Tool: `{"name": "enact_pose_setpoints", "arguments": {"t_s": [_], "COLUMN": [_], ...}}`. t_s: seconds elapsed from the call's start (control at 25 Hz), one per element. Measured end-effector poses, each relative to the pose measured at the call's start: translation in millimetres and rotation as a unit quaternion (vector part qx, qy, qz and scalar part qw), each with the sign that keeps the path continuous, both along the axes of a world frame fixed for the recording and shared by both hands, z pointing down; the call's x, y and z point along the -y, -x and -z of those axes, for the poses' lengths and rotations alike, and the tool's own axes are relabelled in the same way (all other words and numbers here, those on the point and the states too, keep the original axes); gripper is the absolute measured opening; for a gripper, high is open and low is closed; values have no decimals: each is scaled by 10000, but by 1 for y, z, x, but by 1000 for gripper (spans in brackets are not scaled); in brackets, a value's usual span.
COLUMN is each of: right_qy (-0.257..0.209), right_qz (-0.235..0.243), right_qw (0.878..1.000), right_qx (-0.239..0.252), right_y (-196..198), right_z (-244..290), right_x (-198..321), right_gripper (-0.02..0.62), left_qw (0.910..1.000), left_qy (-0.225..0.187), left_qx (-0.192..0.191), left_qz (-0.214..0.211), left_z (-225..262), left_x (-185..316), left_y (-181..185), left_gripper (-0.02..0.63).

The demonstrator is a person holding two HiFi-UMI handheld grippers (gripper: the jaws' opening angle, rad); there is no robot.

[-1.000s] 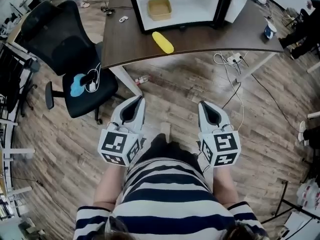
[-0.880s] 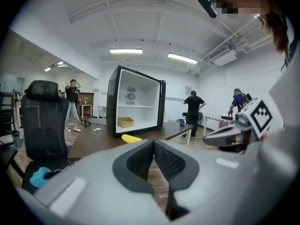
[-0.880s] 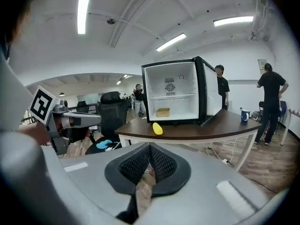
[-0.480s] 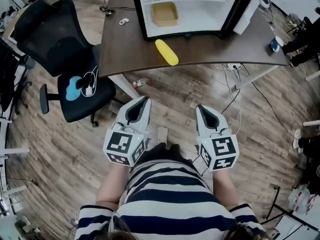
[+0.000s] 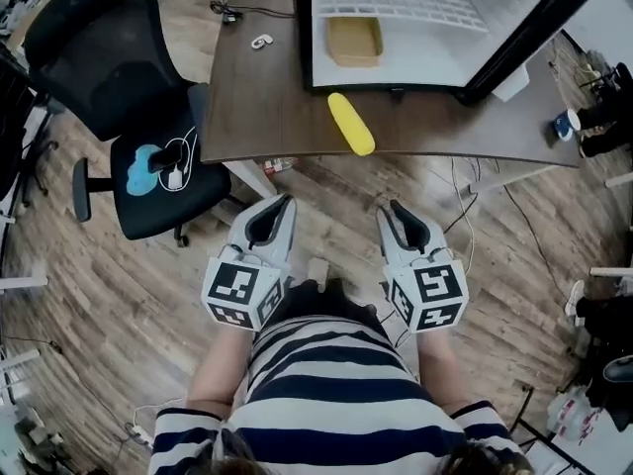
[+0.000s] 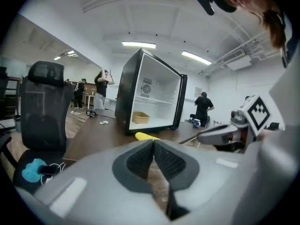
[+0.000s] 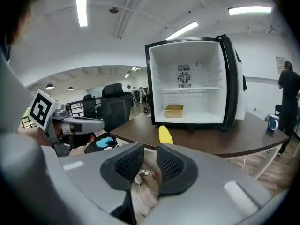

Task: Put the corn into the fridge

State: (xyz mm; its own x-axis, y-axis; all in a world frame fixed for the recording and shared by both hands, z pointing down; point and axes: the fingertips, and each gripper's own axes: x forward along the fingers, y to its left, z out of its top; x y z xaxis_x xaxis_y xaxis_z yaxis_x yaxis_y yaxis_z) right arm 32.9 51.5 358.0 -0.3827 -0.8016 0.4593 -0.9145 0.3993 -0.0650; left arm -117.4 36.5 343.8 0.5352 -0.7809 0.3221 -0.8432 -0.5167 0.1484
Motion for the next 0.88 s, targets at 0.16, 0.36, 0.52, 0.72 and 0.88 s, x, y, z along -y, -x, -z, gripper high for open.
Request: {"name": "enact_pose_setpoints", "arguments": {"t_s": [0.16, 0.36, 0.52, 0.72, 0.88], "right_qy": [94, 176, 289, 419, 539], "right_qz": [91, 183, 322, 357, 510], "right_qw": [9999, 9996, 9990, 9984, 9972], "right_qx": [-62, -141, -131, -124, -82], "right_y": [11, 25, 34, 28, 25], "right_z": [-8, -18, -24, -34, -46], "right_x": [25, 55, 74, 104, 129], "right_gripper": [114, 146, 169, 195, 213], "left_qw": [10000, 9999, 9997, 9992, 9979], "left_qy": [41, 85, 191, 336, 431], "left_qx": [-7, -1, -5, -17, -50], "left_qz": [38, 88, 166, 229, 479], "left_z": [-6, -11, -19, -30, -41], "left_x": [20, 44, 59, 78, 94], "left_y": [10, 23, 27, 20, 18], "left_gripper": [0, 0, 0, 0, 0]}}
